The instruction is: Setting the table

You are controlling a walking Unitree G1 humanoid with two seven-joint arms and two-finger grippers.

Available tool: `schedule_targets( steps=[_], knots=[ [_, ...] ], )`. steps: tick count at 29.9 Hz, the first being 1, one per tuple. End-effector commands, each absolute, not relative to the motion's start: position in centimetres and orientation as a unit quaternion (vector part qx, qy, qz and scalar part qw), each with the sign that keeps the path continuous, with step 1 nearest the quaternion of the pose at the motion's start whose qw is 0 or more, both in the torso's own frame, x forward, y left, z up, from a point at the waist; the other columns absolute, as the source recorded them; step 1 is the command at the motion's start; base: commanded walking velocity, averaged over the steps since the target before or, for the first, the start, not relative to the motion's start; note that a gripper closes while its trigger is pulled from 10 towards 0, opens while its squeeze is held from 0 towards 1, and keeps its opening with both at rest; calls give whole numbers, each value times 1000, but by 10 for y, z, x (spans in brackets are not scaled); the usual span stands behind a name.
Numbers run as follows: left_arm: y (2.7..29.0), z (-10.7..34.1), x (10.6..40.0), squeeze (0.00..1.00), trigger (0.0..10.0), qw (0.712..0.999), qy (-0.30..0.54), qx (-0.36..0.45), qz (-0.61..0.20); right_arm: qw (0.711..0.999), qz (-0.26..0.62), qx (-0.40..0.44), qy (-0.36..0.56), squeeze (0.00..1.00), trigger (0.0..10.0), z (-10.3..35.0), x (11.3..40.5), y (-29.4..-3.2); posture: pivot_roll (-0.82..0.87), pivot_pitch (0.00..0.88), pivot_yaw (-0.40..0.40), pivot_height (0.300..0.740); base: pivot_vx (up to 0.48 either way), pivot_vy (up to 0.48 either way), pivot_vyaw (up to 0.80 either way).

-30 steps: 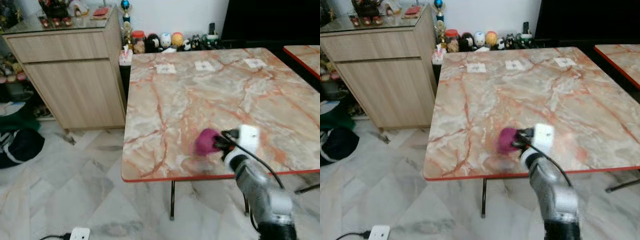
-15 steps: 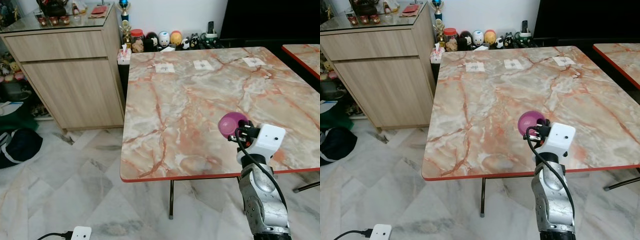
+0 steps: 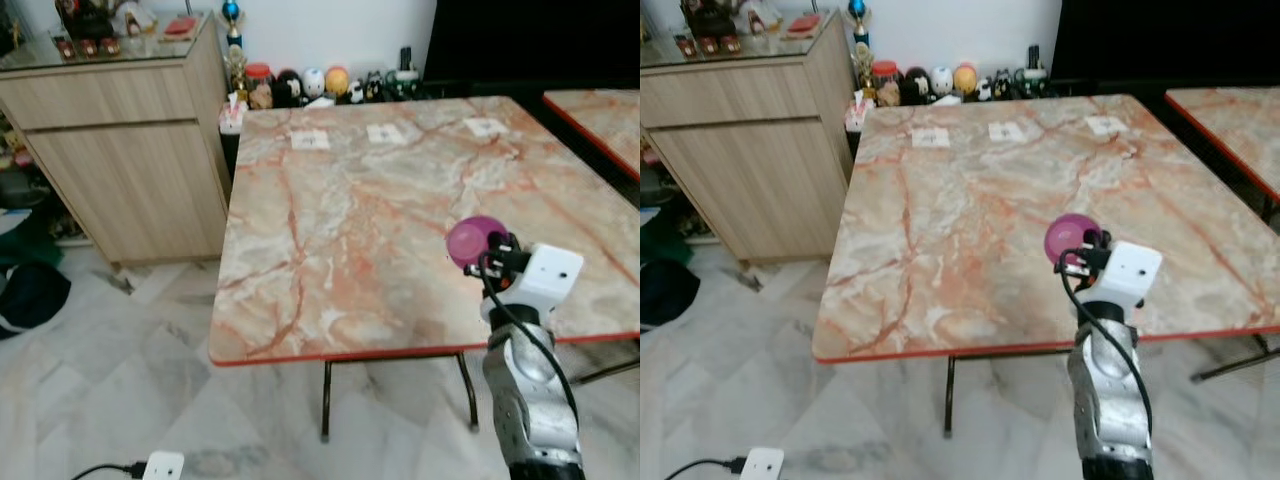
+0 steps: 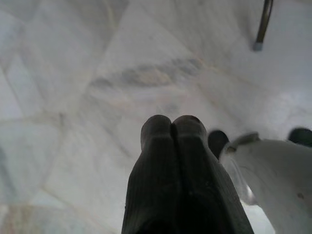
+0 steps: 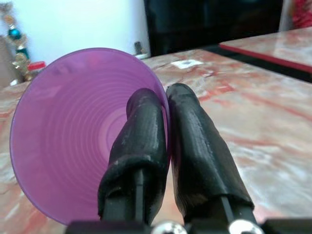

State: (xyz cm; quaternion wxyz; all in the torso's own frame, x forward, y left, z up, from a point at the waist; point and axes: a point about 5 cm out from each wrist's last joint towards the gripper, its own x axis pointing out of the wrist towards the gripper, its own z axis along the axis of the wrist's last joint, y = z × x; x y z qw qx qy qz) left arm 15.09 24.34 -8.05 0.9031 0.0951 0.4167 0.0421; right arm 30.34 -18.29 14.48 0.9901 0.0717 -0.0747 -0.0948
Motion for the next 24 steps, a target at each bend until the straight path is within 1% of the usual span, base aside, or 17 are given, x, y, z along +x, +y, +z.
schedule_targets(
  steps=[1,24],
  knots=[
    [246,-81,148,0,10000,897,427,105,39,990,-99,66,-82,0,10000,149,306,-185,-3,0,19,740,0,-428,0],
    [251,-83,143,0,10000,892,438,100,48,988,-109,64,-91,0,10000,153,311,-186,-6,8,28,740,0,-430,0]
  ],
)
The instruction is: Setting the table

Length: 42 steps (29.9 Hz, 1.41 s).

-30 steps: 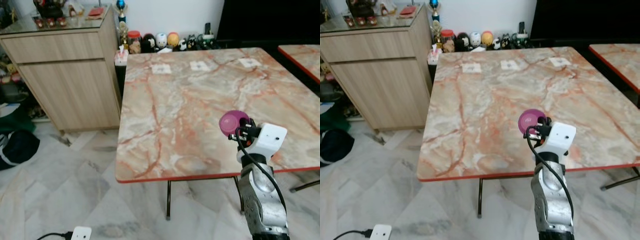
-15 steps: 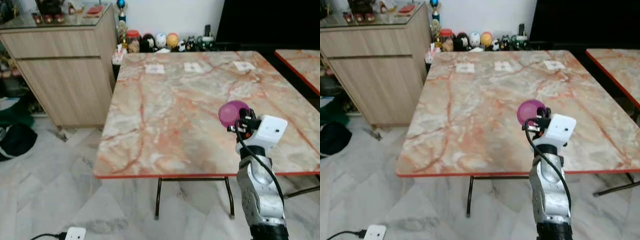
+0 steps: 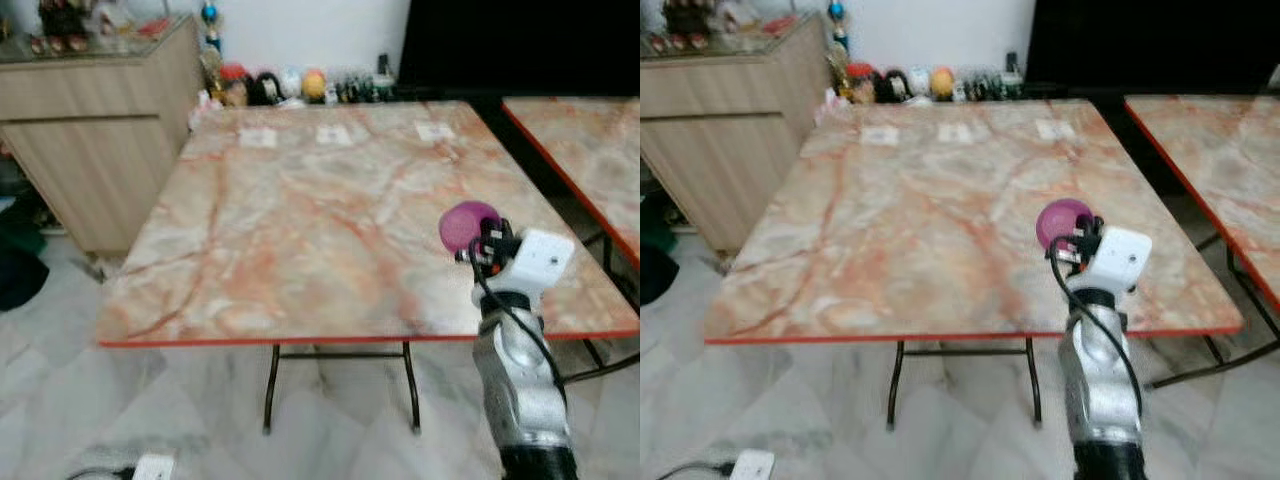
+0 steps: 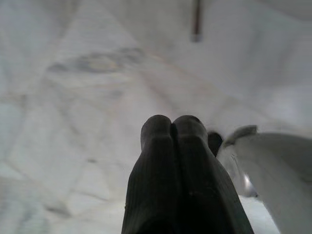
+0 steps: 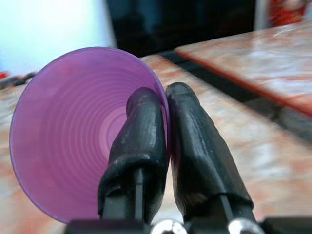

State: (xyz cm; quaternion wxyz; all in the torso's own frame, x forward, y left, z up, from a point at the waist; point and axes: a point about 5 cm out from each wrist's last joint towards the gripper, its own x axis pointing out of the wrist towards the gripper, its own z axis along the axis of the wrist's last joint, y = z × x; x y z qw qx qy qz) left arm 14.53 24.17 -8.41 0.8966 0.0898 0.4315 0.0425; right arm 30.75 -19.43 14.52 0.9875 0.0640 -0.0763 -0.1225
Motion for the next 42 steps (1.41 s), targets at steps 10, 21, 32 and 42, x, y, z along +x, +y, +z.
schedule_targets(
  steps=[10,21,32,42],
  knots=[
    [251,-84,141,0,10000,890,443,99,47,986,-119,62,-96,0,10000,155,311,-191,-12,11,31,740,0,-431,0],
    [251,-86,136,0,10000,885,452,97,50,986,-120,59,-98,0,10000,156,311,-192,-13,16,25,740,0,-431,0],
    [255,-88,129,0,10000,879,464,95,53,986,-123,58,-99,0,10000,157,312,-194,-14,17,25,740,0,-431,0],
    [256,-88,128,0,10000,877,467,93,59,986,-125,60,-96,0,10000,155,312,-193,-14,17,26,740,0,-336,0]
  ],
)
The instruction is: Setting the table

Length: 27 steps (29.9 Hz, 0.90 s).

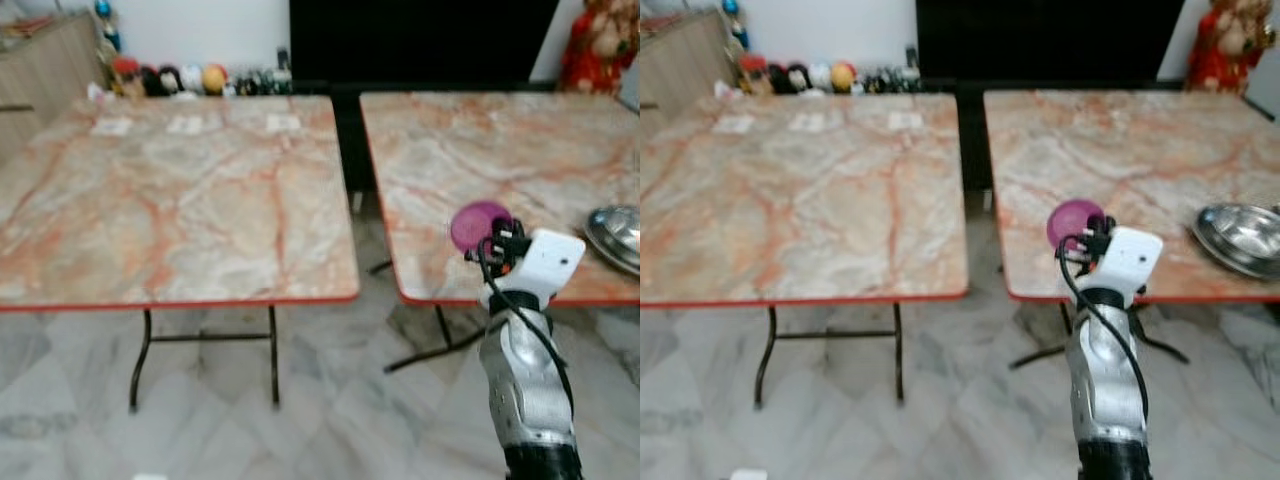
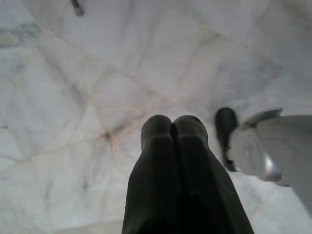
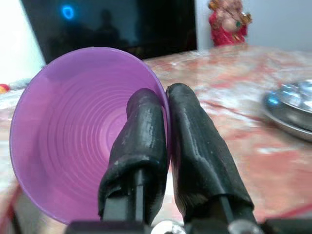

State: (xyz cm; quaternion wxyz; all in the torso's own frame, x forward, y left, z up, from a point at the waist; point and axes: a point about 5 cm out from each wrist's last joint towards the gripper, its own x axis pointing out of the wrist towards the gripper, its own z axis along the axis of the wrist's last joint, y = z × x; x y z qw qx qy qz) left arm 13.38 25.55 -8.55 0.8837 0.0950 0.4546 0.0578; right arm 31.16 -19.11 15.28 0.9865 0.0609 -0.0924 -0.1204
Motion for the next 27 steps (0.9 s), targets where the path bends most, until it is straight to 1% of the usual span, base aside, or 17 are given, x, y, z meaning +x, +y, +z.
schedule_targets(
  steps=[1,12,24,27],
  knots=[
    [256,-88,128,0,10000,877,468,90,58,986,-126,61,-95,0,10000,155,311,-193,-14,17,26,740,0,0,0],
    [251,-87,135,0,10000,885,457,77,53,985,-130,62,-97,0,10000,155,311,-195,-14,16,29,740,0,0,0],
    [250,-87,134,0,10000,885,457,75,52,984,-138,65,-91,0,10000,154,313,-196,-12,11,24,740,367,0,0],
    [249,-87,134,0,10000,886,455,75,50,984,-142,67,-86,0,10000,154,315,-197,-13,6,23,740,386,0,-800]
  ],
)
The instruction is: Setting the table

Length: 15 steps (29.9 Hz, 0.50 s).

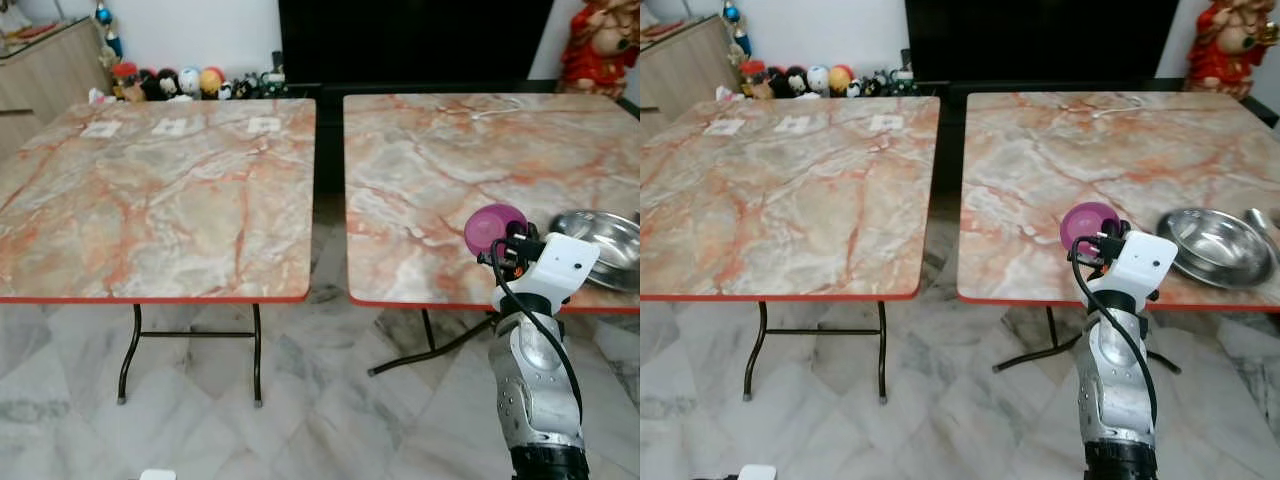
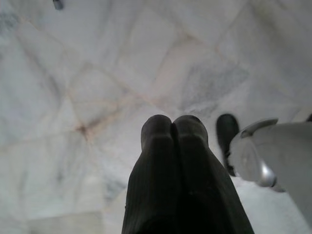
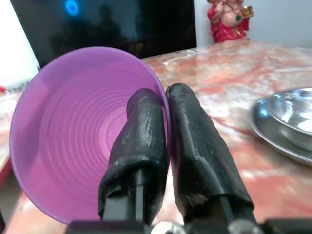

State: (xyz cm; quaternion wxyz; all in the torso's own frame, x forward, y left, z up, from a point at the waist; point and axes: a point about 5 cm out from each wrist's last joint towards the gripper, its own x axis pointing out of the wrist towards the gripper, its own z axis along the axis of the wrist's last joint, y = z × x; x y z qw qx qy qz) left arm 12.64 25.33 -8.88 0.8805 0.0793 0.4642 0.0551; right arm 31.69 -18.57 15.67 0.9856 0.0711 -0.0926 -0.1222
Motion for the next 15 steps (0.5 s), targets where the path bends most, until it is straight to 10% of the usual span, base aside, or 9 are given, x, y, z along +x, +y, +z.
schedule_targets(
  steps=[1,15],
  knots=[
    [249,-87,134,0,10000,886,455,75,50,984,-142,67,-86,0,10000,154,315,-197,-13,6,23,740,386,0,-800],
    [247,-86,138,0,10000,890,447,78,48,985,-134,63,-92,0,10000,155,316,-194,-10,0,23,740,362,0,0]
  ],
)
